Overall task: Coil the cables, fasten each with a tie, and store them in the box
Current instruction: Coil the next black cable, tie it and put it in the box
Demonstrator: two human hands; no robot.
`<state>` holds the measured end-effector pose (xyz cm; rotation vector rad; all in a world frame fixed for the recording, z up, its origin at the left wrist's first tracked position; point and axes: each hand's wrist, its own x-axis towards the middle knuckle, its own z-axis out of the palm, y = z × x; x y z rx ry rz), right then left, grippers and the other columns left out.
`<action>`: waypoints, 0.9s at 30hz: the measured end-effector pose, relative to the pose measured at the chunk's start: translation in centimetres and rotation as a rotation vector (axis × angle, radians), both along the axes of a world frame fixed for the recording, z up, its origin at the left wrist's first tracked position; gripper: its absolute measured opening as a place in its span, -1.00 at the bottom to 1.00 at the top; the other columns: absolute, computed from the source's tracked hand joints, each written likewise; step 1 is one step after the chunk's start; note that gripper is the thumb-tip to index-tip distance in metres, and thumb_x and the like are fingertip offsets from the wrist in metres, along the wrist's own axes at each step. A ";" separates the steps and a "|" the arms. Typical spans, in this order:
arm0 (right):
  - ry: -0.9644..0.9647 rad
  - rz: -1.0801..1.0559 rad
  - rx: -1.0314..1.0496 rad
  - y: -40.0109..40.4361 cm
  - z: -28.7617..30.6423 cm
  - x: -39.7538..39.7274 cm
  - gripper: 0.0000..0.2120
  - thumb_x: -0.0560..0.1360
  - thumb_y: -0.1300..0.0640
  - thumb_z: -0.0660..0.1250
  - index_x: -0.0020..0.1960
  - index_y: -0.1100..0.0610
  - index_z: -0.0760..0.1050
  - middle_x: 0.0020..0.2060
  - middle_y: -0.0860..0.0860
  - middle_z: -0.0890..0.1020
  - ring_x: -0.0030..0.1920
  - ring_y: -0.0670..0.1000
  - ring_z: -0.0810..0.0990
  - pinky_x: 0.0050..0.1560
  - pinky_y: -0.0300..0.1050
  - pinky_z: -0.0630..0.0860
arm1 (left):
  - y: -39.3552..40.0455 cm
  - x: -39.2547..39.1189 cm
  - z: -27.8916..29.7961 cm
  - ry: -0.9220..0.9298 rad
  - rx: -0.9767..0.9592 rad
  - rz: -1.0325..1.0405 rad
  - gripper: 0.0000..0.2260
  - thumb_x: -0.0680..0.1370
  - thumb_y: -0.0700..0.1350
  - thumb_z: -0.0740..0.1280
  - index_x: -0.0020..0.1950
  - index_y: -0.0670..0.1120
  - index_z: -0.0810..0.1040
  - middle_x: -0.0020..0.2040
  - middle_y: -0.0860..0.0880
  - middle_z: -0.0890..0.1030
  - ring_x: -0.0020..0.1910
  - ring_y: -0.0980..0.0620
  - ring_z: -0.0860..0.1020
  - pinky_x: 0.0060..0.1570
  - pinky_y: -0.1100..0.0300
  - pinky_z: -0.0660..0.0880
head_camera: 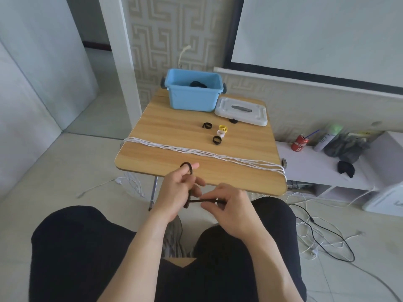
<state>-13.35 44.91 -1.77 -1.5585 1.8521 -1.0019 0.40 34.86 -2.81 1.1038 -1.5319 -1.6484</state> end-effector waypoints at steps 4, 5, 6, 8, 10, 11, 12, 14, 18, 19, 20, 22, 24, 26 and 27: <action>-0.124 -0.253 -0.166 -0.2 0.7 -0.7 -0.77 0.29 0.11 0.67 -0.24 -0.14 0.66 -0.30 -0.13 0.67 -0.29 -0.08 0.58 -0.27 -0.26 0.50 | 0.4 0.4 0.6 -0.209 -0.018 -0.273 -0.76 0.70 -0.19 0.15 0.14 -0.23 0.60 -0.32 -0.09 0.65 -0.39 -0.05 0.53 -0.20 -0.03 0.44; -0.162 -0.301 -0.175 -0.2 0.8 -1.1 -0.78 0.25 0.10 0.69 -0.25 -0.07 0.67 -0.30 -0.14 0.68 -0.28 -0.09 0.60 -0.26 -0.27 0.53 | 0.5 0.5 0.7 -0.182 0.034 -0.326 -0.72 0.69 -0.17 0.14 0.04 -0.31 0.59 -0.35 -0.13 0.61 -0.45 -0.05 0.46 -0.25 -0.04 0.39; -0.182 -0.331 -0.177 -0.3 0.9 -1.5 -0.78 0.24 0.09 0.70 -0.24 -0.02 0.68 -0.30 -0.15 0.69 -0.26 -0.08 0.63 -0.25 -0.26 0.55 | 0.6 0.5 0.9 -0.127 0.098 -0.370 -0.66 0.69 -0.13 0.14 0.00 -0.36 0.58 -0.40 -0.15 0.54 -0.51 -0.03 0.37 -0.31 -0.01 0.34; -0.201 -0.340 -0.166 -0.7 0.8 -2.0 -0.83 0.29 0.10 0.67 -0.21 0.00 0.70 -0.27 -0.14 0.70 -0.22 -0.04 0.64 -0.20 -0.21 0.57 | 0.7 0.5 1.3 -0.029 0.192 -0.446 -0.54 0.71 -0.02 0.10 0.00 -0.37 0.60 -0.49 -0.06 0.34 -0.53 0.02 0.17 -0.44 0.12 0.19; -0.234 -0.315 -0.170 -1.2 0.3 -2.0 -0.89 0.39 0.15 0.60 -0.18 -0.03 0.72 -0.23 -0.14 0.71 -0.19 -0.06 0.65 -0.18 -0.23 0.55 | 0.6 0.4 1.5 0.023 0.211 -0.478 -0.52 0.72 0.01 0.07 -0.09 -0.29 0.61 -0.50 0.01 0.20 -0.52 0.04 0.08 -0.47 0.17 0.10; -0.258 -0.309 -0.170 -1.3 0.1 -1.8 -0.88 0.43 0.17 0.57 -0.17 -0.05 0.72 -0.22 -0.15 0.72 -0.19 -0.10 0.65 -0.17 -0.29 0.53 | 0.5 0.3 1.5 0.052 0.215 -0.465 -0.56 0.72 -0.01 0.08 -0.15 -0.24 0.59 -0.51 0.03 0.19 -0.53 0.05 0.07 -0.47 0.18 0.09; -0.281 -0.307 -0.163 -1.4 -0.2 -1.7 -0.86 0.46 0.18 0.54 -0.15 -0.06 0.71 -0.21 -0.16 0.72 -0.19 -0.14 0.65 -0.16 -0.34 0.51 | 0.5 0.2 1.4 0.076 0.225 -0.434 -0.60 0.71 -0.03 0.09 -0.19 -0.19 0.54 -0.51 0.03 0.18 -0.54 0.05 0.07 -0.48 0.17 0.09; -0.312 -0.299 -0.135 -1.5 -0.4 -1.5 -0.87 0.50 0.17 0.50 -0.12 -0.06 0.70 -0.22 -0.19 0.72 -0.21 -0.19 0.64 -0.17 -0.39 0.49 | 0.5 0.3 1.1 0.114 0.247 -0.356 -0.63 0.70 -0.04 0.10 -0.23 -0.14 0.48 -0.51 0.04 0.19 -0.54 0.07 0.08 -0.47 0.18 0.10; -0.280 -0.244 -0.051 -1.4 -0.6 -0.9 -0.85 0.60 0.08 0.39 -0.10 0.04 0.70 -0.29 -0.07 0.71 -0.34 -0.16 0.59 -0.26 -0.35 0.48 | 0.3 0.2 0.6 0.364 0.404 -0.221 -0.61 0.70 -0.03 0.06 -0.23 -0.12 0.48 -0.50 0.06 0.15 -0.55 0.08 0.08 -0.50 0.20 0.11; -0.291 -0.220 -0.040 -1.3 -0.6 -0.8 -0.84 0.62 0.08 0.36 -0.07 0.06 0.69 -0.29 -0.04 0.71 -0.36 -0.11 0.59 -0.27 -0.31 0.49 | 0.3 0.1 0.7 0.454 0.456 -0.180 -0.61 0.70 -0.03 0.05 -0.22 -0.13 0.49 -0.50 0.07 0.15 -0.55 0.09 0.09 -0.51 0.21 0.12; -0.313 -0.197 -0.036 -1.3 -0.7 -0.7 -0.87 0.63 0.10 0.35 -0.01 0.06 0.67 -0.29 -0.01 0.71 -0.39 -0.06 0.58 -0.29 -0.27 0.49 | 0.4 0.0 0.9 0.542 0.490 -0.136 -0.63 0.70 -0.05 0.04 -0.19 -0.14 0.49 -0.49 0.07 0.16 -0.54 0.10 0.11 -0.51 0.21 0.14; -0.353 -0.172 -0.026 -1.1 -0.8 -0.6 -0.89 0.64 0.14 0.32 0.11 0.04 0.61 -0.28 0.01 0.72 -0.45 -0.01 0.53 -0.36 -0.23 0.45 | 0.4 -0.2 1.2 0.696 0.512 -0.037 -0.67 0.69 -0.10 0.02 -0.09 -0.18 0.51 -0.45 0.06 0.18 -0.51 0.08 0.15 -0.47 0.21 0.21; -0.333 -0.141 0.002 -0.8 -0.9 -0.7 -0.89 0.65 0.14 0.30 0.11 0.03 0.59 -0.26 0.00 0.72 -0.49 -0.01 0.48 -0.40 -0.20 0.42 | -0.1 -0.2 1.5 0.813 0.492 0.050 -0.68 0.70 -0.14 0.02 0.08 -0.23 0.54 -0.38 0.03 0.21 -0.42 0.05 0.19 -0.33 0.17 0.29; -0.261 -0.106 0.081 -0.5 -1.1 -1.0 -0.87 0.65 0.10 0.30 0.06 0.03 0.63 -0.26 -0.04 0.72 -0.48 -0.06 0.46 -0.38 -0.17 0.42 | -0.8 0.2 1.6 0.881 0.450 0.119 -0.70 0.71 -0.16 0.06 0.24 -0.27 0.50 -0.32 0.02 0.27 -0.36 0.04 0.26 -0.19 0.13 0.35; -0.213 -0.077 0.133 -0.3 -1.2 -1.0 -0.86 0.64 0.08 0.31 0.07 0.00 0.66 -0.27 -0.06 0.72 -0.46 -0.09 0.46 -0.35 -0.16 0.43 | -1.1 0.5 1.5 0.890 0.416 0.159 -0.73 0.70 -0.19 0.08 0.27 -0.28 0.48 -0.30 0.02 0.31 -0.35 0.05 0.31 -0.13 0.13 0.38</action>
